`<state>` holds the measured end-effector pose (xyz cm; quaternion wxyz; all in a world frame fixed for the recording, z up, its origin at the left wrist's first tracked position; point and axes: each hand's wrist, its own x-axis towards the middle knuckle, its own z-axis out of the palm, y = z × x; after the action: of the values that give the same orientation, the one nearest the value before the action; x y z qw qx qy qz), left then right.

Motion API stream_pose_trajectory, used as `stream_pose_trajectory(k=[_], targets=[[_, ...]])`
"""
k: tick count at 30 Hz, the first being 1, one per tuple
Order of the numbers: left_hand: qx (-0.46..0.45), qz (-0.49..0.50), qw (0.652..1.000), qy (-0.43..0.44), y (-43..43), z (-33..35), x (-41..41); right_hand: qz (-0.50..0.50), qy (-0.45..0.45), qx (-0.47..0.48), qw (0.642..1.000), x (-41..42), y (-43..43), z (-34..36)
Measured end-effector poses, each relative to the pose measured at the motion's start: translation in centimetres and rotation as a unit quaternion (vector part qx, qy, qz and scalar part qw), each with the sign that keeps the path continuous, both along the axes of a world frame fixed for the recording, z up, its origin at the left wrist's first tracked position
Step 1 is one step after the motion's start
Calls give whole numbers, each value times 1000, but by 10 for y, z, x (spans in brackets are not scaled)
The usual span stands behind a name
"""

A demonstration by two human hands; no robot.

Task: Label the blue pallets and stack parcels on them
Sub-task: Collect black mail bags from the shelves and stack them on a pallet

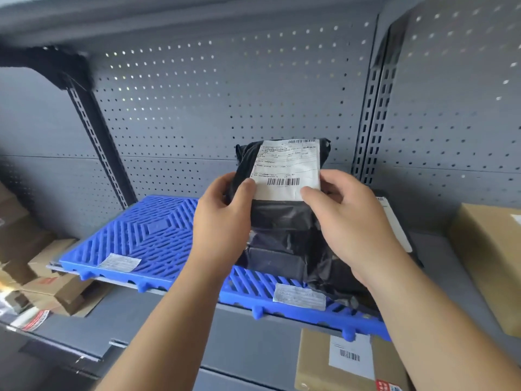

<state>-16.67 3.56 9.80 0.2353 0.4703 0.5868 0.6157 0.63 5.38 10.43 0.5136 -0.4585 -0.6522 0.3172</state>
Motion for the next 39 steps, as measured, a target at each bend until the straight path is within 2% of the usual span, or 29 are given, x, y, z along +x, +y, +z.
stream_pose_trajectory(k=[10, 13, 15, 17, 19, 32, 39], targets=[[-37, -103, 993, 43, 61, 7, -31, -141, -70, -5, 987, -27, 34, 2], [-45, -114, 992, 17, 76, 1, -45, -155, -80, -35, 984, -32, 36, 1], [-63, -117, 991, 2, 82, -4, -51, -181, -126, -49, 974, -34, 36, 0], [-74, -117, 990, -11, 86, -8, -57, -228, -155, -40, 960, -36, 36, 0], [-74, -121, 990, -12, 87, -11, -61, -252, -146, -31, 956, -39, 35, -1], [29, -115, 984, 129, 80, 0, -60, -292, -186, -5, 938, -44, 18, -6], [90, -129, 969, 192, 53, 18, -24, -335, -209, 22, 919, -24, -7, -8]])
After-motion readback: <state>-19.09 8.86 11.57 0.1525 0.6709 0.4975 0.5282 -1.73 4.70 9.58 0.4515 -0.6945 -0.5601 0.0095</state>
